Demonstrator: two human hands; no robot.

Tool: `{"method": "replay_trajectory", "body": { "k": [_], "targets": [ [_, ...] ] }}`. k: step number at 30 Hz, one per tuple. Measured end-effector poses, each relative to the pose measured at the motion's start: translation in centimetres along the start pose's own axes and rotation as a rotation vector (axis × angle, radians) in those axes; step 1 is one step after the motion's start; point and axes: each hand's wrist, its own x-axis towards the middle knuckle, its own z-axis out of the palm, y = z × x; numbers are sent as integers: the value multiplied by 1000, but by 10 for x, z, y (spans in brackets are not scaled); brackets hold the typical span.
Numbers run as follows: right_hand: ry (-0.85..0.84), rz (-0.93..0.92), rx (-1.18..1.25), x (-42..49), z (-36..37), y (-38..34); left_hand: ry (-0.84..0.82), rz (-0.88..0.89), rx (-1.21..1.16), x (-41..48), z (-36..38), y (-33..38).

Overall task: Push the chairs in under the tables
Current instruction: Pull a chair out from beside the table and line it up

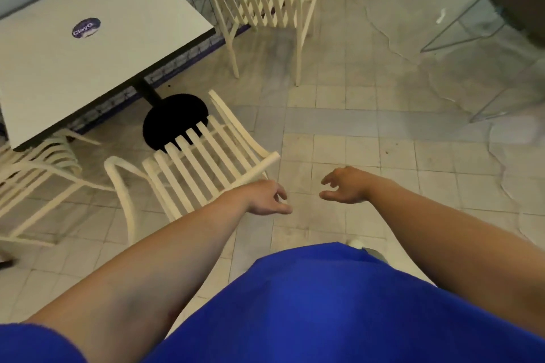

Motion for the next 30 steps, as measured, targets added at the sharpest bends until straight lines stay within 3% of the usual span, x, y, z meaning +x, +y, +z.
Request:
{"method": "replay_trajectory", "body": {
  "k": [5,13,20,30],
  "targets": [
    [-60,36,45,-12,-22,98,-35,-27,-14,50,-4,79],
    [-70,25,67,-1,-84,172,-33,8,-120,101,-40,142],
    [-83,10,38,59,-147,203,-55,18,-147,171,-104,147],
    [-53,12,-2,187,-299,216,6,30,-168,281,-282,121]
  ]
}}
